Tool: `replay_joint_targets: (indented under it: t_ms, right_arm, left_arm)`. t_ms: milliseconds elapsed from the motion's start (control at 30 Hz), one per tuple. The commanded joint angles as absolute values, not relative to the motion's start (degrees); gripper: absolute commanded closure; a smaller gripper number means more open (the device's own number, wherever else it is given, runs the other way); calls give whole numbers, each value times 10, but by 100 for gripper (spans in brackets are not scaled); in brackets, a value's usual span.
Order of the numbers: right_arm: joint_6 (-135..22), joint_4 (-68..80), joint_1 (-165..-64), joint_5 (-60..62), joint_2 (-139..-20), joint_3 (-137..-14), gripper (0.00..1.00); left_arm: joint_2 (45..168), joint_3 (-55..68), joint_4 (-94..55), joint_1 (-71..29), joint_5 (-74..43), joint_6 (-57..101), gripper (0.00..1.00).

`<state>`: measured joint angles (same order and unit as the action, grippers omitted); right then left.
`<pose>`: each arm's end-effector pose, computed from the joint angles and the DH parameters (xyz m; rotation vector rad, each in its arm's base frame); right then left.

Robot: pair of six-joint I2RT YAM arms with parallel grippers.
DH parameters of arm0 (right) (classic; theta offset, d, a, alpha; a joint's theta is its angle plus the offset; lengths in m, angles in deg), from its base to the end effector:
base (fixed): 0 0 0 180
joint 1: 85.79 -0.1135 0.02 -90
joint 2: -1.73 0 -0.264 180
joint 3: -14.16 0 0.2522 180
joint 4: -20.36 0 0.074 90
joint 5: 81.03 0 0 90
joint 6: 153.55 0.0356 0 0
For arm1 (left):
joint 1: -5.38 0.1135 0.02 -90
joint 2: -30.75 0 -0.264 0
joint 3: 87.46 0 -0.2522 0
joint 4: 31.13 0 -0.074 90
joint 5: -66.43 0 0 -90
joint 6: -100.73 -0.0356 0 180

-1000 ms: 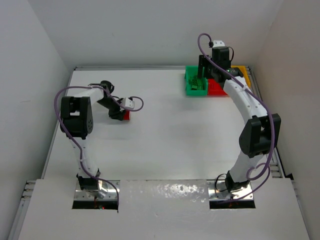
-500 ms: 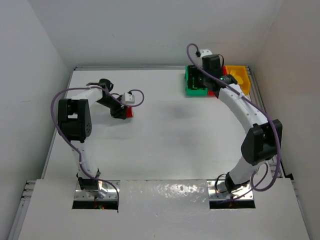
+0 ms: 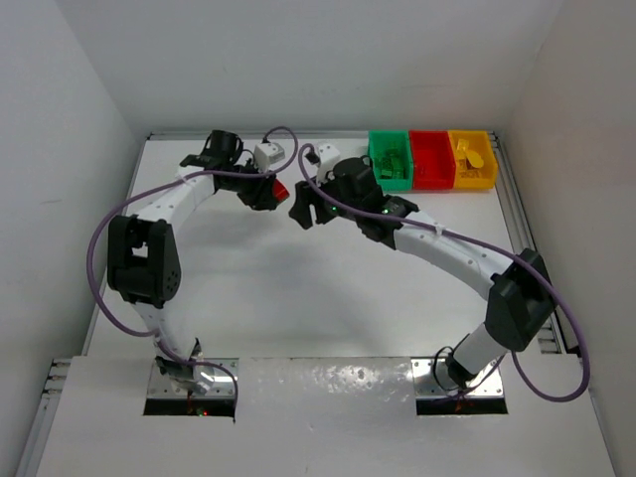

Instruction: Sort the legos into containers by color

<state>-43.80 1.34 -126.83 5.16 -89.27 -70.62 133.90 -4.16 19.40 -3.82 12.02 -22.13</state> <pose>0.2808 0.2476 0.3034 -0.4293 2.0452 0.7303 0.3785 -0.0823 0.2559 1.0715 2.1525 -0.6065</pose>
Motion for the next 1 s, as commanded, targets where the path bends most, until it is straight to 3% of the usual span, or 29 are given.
replay_joint_targets:
  t_ms: [0, 767, 967]
  right_arm:
    - [-420, 118, -1296, 62, -894, -718, 35]
    - [-493, 106, -1308, 91, -959, -774, 34]
    - [-531, 98, -1307, 91, -964, -787, 41]
  left_arm:
    - [1304, -64, 184, -36, 121, -116, 100]
    - [1229, -59, 247, -53, 194, -141, 100]
    - [1227, -61, 283, -53, 202, -181, 100]
